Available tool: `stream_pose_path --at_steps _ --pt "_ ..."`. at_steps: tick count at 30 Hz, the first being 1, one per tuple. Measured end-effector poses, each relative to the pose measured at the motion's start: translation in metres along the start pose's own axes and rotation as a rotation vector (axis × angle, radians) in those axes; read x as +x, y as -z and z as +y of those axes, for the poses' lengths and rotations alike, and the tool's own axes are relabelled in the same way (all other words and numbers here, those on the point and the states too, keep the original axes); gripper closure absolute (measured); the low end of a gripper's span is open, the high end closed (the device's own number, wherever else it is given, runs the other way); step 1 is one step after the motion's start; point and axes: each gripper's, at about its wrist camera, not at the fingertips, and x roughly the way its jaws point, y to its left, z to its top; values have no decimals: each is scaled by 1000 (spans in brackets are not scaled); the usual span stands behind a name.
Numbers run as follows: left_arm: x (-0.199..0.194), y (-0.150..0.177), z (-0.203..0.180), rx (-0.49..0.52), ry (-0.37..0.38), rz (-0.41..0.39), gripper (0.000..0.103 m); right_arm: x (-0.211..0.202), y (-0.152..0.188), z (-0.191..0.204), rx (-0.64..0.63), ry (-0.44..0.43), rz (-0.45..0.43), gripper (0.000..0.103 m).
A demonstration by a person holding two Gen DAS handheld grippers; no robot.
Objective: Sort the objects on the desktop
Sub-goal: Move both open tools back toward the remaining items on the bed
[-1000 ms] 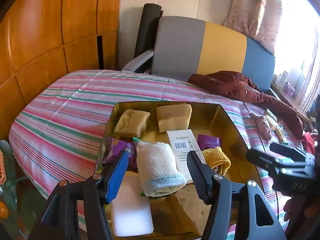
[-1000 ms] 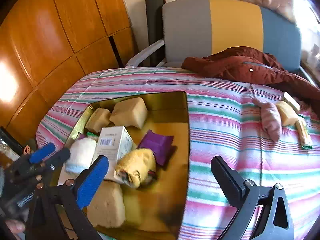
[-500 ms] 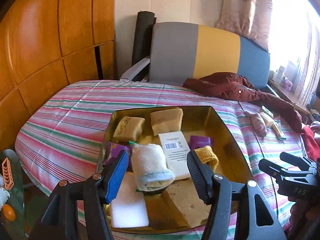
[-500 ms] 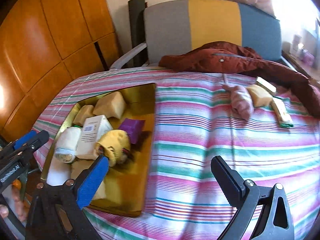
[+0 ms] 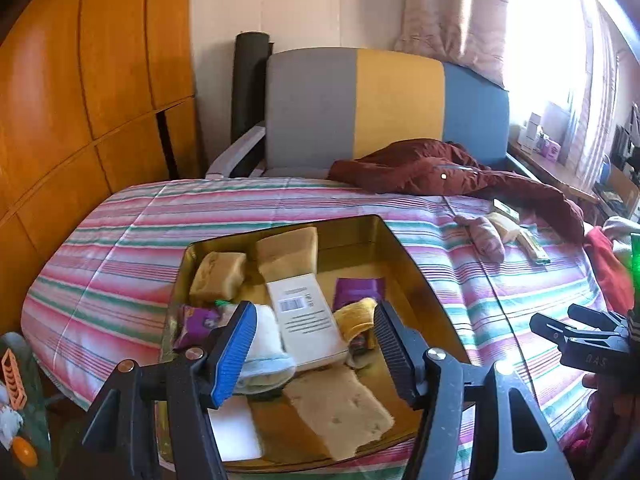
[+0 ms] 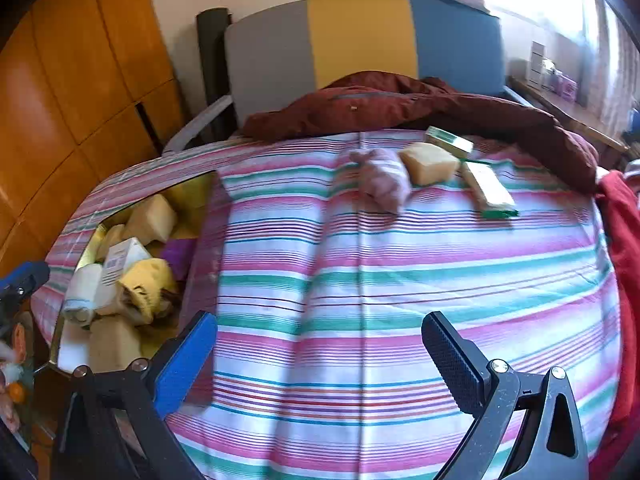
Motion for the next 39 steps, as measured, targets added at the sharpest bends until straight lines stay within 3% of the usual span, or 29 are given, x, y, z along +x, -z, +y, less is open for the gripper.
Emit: stream_pose_path --at_steps 15,39 --pt "15 -11 -54 109 90 24 39 -1 0 -48 49 103 32 0" --pt "53 -21 -121 212 186 115 38 9 -36 -109 106 187 53 0"
